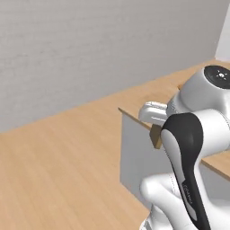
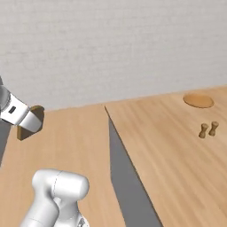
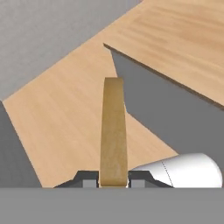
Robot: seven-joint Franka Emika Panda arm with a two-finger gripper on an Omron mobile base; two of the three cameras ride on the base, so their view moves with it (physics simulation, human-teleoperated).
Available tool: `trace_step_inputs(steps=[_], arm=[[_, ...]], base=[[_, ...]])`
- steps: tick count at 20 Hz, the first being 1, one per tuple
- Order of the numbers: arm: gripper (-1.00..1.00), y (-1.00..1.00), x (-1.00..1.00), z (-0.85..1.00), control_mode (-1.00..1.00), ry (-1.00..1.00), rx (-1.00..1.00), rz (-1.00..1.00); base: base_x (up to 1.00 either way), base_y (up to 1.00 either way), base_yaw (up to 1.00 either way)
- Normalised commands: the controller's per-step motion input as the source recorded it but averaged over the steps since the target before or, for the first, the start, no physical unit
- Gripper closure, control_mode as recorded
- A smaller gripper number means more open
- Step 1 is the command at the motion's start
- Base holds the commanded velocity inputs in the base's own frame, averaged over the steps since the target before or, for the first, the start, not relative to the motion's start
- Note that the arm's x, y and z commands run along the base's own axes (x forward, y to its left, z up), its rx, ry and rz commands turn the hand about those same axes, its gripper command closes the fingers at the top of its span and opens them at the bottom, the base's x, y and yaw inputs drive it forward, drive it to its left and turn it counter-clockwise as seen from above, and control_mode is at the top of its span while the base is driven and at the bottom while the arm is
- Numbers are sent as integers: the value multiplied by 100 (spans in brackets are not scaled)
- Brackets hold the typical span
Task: Start the toaster. Once the lever pops up, take the bread to the plate on the dining counter.
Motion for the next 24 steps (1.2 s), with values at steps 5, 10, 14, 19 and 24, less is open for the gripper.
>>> trace_step_inputs(steps=[5, 10, 14, 19, 24], arm=[[100, 0, 0, 0, 100, 0, 0, 0], [100, 0, 0, 0, 100, 0, 0, 0], [100, 0, 0, 0, 100, 0, 0, 0], [100, 0, 0, 0, 100, 0, 0, 0], [100, 0, 0, 0, 100, 0, 0, 0]], base=[[73, 100, -38], [78, 97, -41], [78, 93, -43], [76, 87, -45], [71, 93, -46]])
